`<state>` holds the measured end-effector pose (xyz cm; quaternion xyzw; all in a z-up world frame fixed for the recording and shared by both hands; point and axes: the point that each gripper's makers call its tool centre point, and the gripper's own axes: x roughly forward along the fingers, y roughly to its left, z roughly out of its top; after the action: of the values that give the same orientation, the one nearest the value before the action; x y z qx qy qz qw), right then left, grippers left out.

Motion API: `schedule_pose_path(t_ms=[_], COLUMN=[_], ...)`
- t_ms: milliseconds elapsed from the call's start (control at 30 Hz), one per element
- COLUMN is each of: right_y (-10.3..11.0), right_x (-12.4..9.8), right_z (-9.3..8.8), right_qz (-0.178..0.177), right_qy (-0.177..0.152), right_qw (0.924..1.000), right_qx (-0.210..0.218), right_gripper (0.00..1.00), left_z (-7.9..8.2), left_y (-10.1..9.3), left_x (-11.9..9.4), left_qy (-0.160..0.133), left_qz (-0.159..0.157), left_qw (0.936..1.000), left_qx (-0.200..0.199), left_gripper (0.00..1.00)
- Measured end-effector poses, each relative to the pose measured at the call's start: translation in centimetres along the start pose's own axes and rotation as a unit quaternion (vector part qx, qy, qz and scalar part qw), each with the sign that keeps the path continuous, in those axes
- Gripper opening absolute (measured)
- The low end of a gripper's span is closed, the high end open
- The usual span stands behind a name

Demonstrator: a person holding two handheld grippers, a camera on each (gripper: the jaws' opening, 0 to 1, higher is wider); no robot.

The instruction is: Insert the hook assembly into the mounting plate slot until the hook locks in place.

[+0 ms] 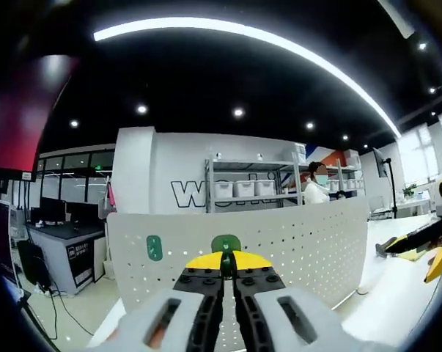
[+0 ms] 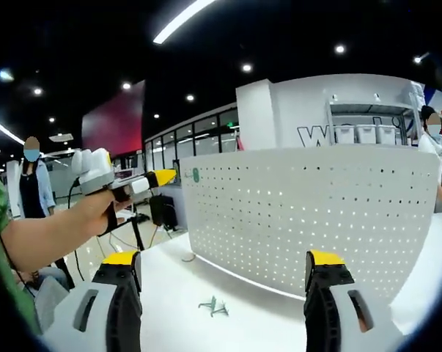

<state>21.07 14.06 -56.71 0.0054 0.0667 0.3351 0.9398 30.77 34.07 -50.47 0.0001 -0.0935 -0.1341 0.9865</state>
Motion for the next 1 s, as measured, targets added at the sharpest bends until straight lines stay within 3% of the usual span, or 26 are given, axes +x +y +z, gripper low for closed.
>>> schedule_pose_path(t_ms=[633,733,1000], right_y=[-0.8,-1.0,-1.4], right_x=[0.6,0.6,1.3], right_z=[0.3,0.2,-0.2], right_qz=[-0.007,-0.008,-0.010], right_qy=[0.003,0.005,0.011], right_qw=[1.0000,1.0000,0.9999], right_qx=[-0.001,0.000,0.005], right_gripper=[0.95,0.94,0.94], left_z=[-0.1,-0.2,-0.3], left_y=[3.2,3.4,4.9], left_x=[4.9,5.3,7.2], left_qy=[-0.003,-0.003,-0.025], left_qz=[0.027,0.034,0.052], left_qw=[0.9984,0.9966,0.9959], left_qx=[0.049,0.074,0.070], left_gripper=[0.03,0.03,0.02])
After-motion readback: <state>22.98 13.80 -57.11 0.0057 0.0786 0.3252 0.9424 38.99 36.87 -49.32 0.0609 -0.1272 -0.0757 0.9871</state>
